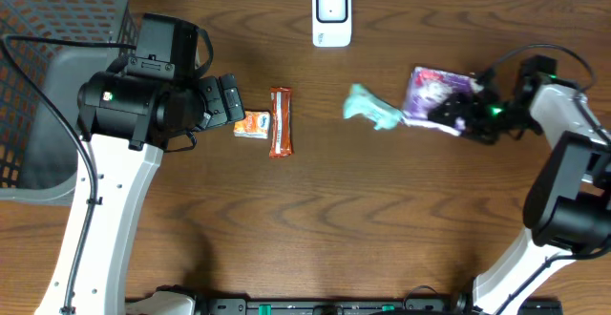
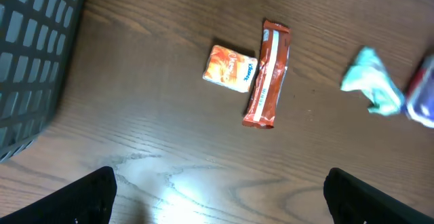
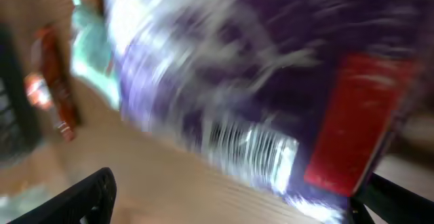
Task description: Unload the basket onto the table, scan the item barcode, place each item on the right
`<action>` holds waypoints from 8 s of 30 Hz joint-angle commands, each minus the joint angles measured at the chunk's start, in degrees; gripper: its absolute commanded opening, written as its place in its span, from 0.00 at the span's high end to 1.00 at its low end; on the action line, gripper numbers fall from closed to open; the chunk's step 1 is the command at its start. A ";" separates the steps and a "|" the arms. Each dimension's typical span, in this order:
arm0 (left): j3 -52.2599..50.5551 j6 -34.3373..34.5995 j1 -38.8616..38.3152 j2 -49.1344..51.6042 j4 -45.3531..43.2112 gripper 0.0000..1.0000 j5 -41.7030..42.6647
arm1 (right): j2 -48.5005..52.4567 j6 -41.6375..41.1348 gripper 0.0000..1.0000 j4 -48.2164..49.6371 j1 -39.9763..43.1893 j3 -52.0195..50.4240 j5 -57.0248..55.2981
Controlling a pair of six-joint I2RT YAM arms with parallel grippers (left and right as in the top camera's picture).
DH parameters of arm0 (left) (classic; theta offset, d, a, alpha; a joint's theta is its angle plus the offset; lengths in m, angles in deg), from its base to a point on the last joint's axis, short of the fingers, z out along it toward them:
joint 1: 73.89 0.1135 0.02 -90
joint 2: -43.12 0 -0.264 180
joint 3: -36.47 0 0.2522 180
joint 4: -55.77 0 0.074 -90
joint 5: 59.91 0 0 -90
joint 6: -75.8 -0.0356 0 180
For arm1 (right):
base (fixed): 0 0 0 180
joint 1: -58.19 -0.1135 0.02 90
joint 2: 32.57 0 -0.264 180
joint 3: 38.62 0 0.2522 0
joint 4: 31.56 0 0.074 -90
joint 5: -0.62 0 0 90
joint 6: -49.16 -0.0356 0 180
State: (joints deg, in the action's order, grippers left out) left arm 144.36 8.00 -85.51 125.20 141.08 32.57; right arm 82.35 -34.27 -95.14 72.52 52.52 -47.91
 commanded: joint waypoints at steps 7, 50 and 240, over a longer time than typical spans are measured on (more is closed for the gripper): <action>0.72 -0.52 0.20 -0.15 0.02 0.02 -0.31 | 0.48 -3.19 0.06 -0.24 -10.29 3.93 -2.56; 0.72 -0.52 0.20 -0.15 0.02 0.02 -0.33 | -0.85 -11.17 0.16 2.84 -7.80 2.82 -4.31; 0.72 -0.55 0.20 -0.13 0.02 0.02 -0.31 | 6.45 -36.96 0.98 1.57 17.29 32.17 -36.85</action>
State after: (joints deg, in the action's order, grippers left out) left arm 144.36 8.00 -85.51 125.20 141.08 32.59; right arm 90.17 -71.97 -93.57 88.54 85.00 -84.08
